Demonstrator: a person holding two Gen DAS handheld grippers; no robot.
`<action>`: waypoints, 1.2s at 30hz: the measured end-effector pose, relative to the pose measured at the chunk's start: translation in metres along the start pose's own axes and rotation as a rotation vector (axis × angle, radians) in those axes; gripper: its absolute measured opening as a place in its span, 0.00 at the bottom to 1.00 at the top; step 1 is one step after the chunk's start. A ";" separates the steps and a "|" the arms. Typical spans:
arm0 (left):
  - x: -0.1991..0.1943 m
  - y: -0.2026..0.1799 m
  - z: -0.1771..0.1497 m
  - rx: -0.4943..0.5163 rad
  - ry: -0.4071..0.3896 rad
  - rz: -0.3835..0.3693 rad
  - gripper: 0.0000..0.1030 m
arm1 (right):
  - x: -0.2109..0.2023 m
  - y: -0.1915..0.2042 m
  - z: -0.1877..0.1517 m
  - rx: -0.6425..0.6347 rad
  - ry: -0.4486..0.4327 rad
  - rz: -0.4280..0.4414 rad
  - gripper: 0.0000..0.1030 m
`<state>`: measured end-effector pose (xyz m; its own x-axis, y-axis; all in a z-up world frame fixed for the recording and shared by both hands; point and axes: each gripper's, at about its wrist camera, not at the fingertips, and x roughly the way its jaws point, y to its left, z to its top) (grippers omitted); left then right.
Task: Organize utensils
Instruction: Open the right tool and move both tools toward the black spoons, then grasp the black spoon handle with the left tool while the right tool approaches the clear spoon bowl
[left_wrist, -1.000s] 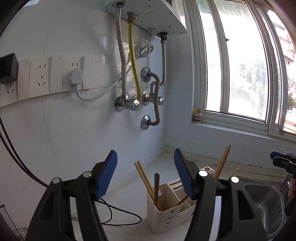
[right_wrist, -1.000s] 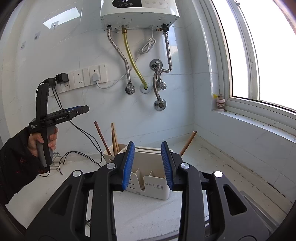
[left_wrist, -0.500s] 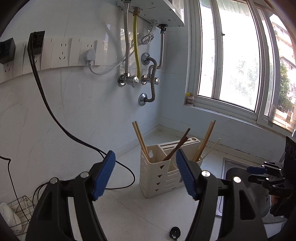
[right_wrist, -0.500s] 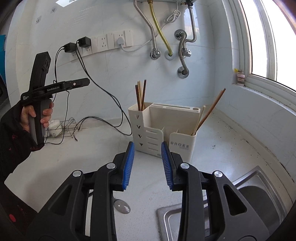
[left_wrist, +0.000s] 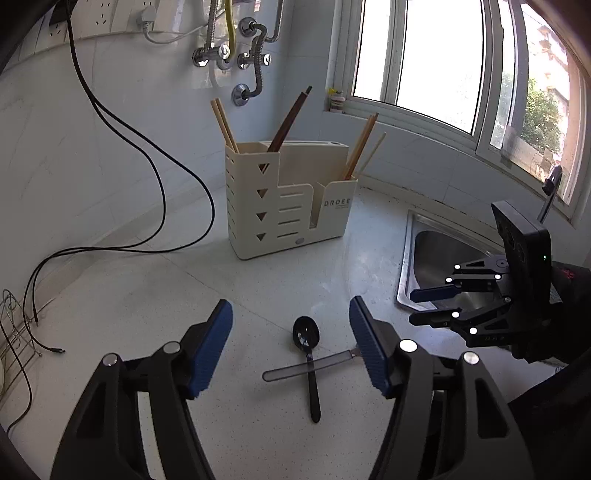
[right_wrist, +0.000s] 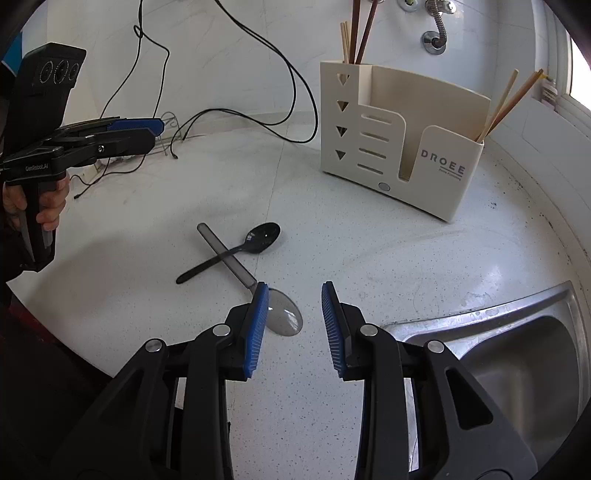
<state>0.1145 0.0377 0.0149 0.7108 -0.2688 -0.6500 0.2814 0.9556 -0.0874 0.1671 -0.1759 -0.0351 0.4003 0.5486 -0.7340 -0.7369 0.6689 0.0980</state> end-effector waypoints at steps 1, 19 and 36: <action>0.003 -0.002 -0.008 0.009 0.017 -0.010 0.58 | 0.005 0.001 -0.001 -0.011 0.019 0.011 0.28; 0.068 -0.033 -0.078 0.049 0.258 -0.033 0.35 | 0.053 0.019 -0.003 -0.175 0.110 0.029 0.36; 0.091 -0.029 -0.070 0.087 0.297 0.064 0.20 | 0.069 0.021 -0.001 -0.197 0.146 0.067 0.34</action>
<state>0.1255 -0.0061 -0.0945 0.5131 -0.1490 -0.8453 0.3055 0.9520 0.0176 0.1789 -0.1248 -0.0849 0.2750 0.5008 -0.8207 -0.8567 0.5151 0.0273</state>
